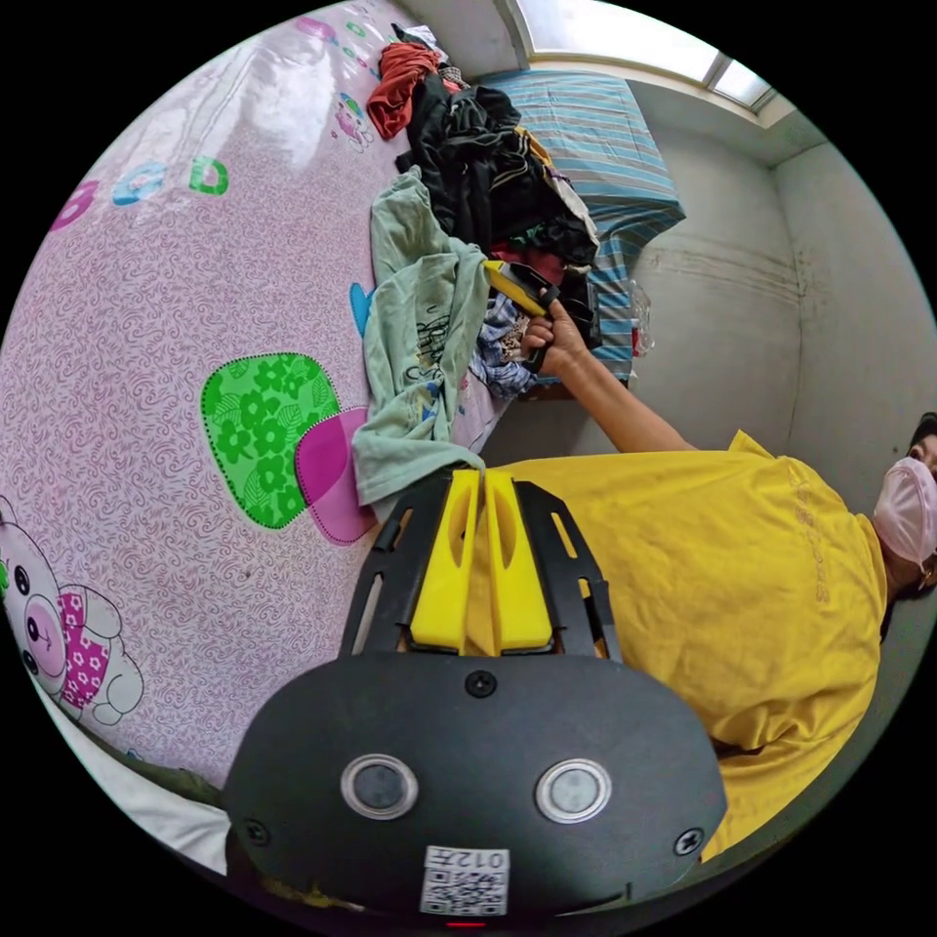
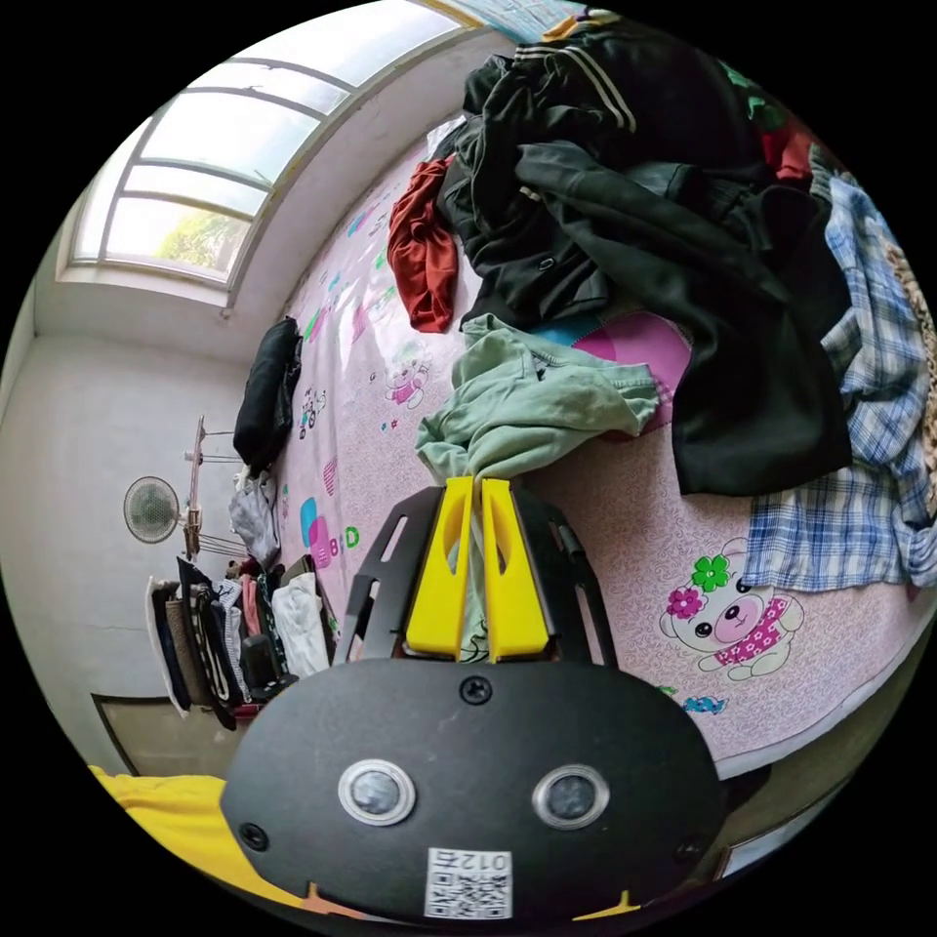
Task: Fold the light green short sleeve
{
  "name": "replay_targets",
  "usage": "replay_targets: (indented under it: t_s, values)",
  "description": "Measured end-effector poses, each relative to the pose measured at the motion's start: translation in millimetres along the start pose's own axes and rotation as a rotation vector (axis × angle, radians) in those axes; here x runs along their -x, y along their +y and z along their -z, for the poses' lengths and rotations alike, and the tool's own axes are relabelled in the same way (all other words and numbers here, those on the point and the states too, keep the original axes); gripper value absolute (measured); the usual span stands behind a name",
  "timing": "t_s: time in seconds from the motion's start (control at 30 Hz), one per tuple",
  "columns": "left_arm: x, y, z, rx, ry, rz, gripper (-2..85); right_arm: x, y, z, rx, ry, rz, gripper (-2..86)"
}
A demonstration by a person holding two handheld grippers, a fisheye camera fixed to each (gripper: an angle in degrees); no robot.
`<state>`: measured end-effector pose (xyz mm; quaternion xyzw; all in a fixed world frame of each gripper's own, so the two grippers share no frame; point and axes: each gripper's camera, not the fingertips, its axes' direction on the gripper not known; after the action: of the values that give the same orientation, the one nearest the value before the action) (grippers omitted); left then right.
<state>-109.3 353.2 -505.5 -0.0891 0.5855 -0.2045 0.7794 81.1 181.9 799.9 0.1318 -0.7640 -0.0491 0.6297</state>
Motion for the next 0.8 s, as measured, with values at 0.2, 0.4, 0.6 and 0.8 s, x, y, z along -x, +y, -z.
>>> replay_targets:
  t_s: [0.2,0.4,0.6,0.8]
  values:
    - [14.7,-8.7,6.7,-0.036,0.033,-0.009,0.6,-5.1,-17.0,9.9,-0.001,-0.003,-0.026,1.9]
    - [20.2,-24.6,14.5,-0.052,0.036,-0.026,0.5,12.8,-36.6,11.0,0.015,0.003,0.006,1.9]
    - [18.8,-41.6,19.7,-0.049,0.044,-0.048,0.5,26.9,-45.8,7.5,0.025,-0.023,0.013,2.0]
    - [15.0,-71.1,17.3,-0.01,0.053,-0.068,0.4,36.9,-49.2,15.7,0.027,-0.055,0.021,2.0]
